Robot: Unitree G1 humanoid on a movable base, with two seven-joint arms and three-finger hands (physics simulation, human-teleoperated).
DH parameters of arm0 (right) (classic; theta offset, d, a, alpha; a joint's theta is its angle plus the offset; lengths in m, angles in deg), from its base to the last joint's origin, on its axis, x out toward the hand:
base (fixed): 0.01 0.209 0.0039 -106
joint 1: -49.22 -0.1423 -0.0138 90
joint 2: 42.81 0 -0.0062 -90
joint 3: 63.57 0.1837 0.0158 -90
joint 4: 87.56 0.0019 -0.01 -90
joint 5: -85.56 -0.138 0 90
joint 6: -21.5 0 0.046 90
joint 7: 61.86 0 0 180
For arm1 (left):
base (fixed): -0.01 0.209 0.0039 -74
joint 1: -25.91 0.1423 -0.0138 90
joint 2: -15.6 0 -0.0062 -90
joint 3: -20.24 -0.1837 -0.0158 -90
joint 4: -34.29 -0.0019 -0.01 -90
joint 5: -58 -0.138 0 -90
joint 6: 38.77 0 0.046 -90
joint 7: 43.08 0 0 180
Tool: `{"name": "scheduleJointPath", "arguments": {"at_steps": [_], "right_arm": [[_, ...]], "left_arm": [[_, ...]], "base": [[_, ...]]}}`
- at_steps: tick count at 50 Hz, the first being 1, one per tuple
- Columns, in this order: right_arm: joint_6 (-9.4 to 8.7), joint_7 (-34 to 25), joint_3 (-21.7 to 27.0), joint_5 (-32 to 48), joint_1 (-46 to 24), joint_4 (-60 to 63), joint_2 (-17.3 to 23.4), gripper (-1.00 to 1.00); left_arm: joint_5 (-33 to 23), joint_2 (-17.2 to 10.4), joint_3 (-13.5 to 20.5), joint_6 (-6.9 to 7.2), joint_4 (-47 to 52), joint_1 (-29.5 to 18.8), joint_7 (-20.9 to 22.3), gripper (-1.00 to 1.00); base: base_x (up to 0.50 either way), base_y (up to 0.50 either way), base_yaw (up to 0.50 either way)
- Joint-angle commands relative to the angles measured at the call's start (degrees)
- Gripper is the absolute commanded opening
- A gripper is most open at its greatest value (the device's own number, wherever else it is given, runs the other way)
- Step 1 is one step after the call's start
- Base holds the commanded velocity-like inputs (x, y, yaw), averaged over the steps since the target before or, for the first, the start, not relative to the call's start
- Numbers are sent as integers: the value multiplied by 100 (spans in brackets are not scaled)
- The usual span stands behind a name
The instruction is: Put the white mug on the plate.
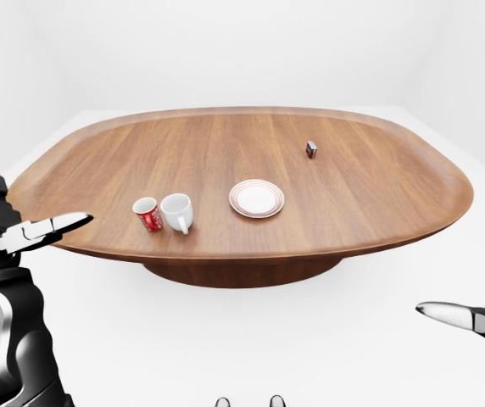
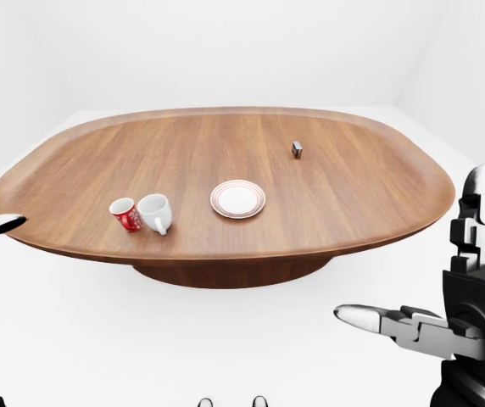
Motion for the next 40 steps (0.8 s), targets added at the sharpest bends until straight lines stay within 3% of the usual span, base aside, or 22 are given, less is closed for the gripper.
{"name": "scheduleJointPath", "arguments": {"at_steps": [1,16,40], "right_arm": [[0,223,-120,-144,103,81,238,100],[0,449,-204,-313,198,81,468,100],[0,192,-249,-89,99,81,212,100]], "left_arm": [[44,-69,54,0,-81,-25,-42,100],[72,-94,64,0,-122,-28,-44,100],[133,-115,146,0,86,-15,-101,100]], "base": [[0,32,0],[0,32,0],[5,29,0]]}}
